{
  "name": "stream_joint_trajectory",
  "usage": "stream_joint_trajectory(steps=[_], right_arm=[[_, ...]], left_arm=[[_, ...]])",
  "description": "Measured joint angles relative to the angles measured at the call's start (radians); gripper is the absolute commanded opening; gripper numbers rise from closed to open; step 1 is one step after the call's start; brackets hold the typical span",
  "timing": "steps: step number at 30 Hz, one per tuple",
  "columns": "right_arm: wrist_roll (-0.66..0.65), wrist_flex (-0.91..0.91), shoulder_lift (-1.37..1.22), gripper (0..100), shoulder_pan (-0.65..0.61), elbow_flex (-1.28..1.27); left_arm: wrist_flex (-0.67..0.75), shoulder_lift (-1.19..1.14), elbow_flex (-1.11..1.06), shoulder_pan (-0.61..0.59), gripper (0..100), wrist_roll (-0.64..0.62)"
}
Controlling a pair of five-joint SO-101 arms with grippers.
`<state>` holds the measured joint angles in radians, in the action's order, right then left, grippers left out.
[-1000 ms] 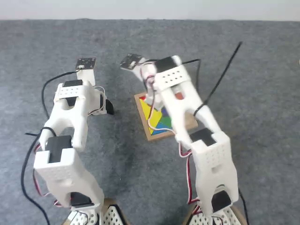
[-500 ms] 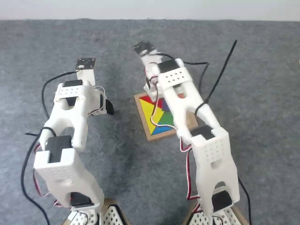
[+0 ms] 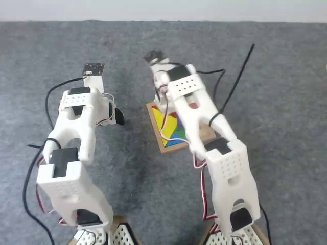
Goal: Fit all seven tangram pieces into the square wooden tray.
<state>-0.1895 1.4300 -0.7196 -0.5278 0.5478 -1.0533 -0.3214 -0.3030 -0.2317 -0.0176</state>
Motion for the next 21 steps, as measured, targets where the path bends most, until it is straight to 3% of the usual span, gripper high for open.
stream_joint_trajectory(steps=[10,21], right_arm=[[-0.301,0.187,0.012,11.1,-0.075,0.005],[-0.345,0.287,0.29,11.1,0.094,-0.051]], left_arm=[[0.0,0.0,0.0,0.0,26,0.0],[0.0,0.0,0.0,0.0,26,0.0]])
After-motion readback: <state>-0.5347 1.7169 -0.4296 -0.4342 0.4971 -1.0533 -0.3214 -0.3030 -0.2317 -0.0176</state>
